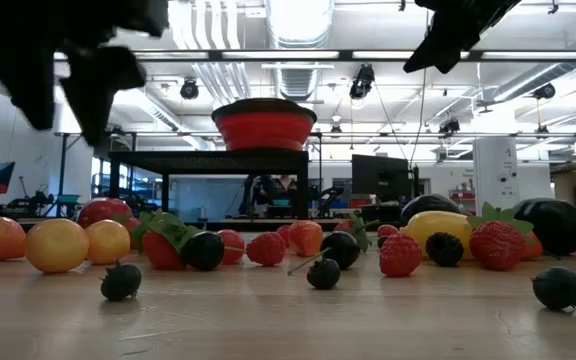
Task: Pick & Place Fruit
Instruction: Put the orange pear into the red gray strainer bowl on the shelf
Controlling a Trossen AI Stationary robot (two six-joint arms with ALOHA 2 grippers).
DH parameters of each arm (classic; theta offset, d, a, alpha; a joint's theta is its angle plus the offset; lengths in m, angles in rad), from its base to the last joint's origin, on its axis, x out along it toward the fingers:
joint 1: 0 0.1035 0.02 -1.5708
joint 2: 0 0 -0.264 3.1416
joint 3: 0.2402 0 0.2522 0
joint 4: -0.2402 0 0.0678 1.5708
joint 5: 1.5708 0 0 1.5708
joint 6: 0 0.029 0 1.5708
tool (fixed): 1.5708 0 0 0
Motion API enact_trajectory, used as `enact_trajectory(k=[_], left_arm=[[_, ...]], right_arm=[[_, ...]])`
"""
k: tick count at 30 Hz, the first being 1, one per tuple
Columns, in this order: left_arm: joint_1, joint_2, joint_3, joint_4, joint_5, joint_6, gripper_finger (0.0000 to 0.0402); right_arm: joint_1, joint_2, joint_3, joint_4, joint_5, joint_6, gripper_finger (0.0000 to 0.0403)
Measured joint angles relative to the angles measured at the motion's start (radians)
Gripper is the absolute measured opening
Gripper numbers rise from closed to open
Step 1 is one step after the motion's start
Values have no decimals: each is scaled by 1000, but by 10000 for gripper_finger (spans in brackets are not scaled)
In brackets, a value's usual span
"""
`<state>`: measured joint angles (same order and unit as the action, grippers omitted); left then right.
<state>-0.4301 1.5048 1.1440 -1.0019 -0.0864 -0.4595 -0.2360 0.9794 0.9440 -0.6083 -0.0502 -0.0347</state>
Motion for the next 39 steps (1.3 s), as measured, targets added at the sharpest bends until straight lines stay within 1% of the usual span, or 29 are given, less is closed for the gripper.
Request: enact_trajectory(k=[4,6,8,12,17,27,34,39], left_arm=[[0,0,-52,9,3,-38,289],[0,0,-77,15,20,-51,289],[0,0,-101,44,29,-67,289],[0,0,-149,125,79,-77,289],[0,0,-195,190,94,-99,289],[0,0,-240,199,97,-127,289],[0,0,-311,287,105,-152,289],[0,0,-343,305,105,-157,289]], right_arm=[[0,0,0,5,0,-2,8],[0,0,0,12,0,-2,8],[0,0,0,13,0,-2,8],[0,0,0,13,0,-1,8],[0,0,0,13,0,1,8],[0,0,-17,17,0,-1,8],[0,0,-18,19,0,-9,8],[0,0,-18,20,0,-10,8]])
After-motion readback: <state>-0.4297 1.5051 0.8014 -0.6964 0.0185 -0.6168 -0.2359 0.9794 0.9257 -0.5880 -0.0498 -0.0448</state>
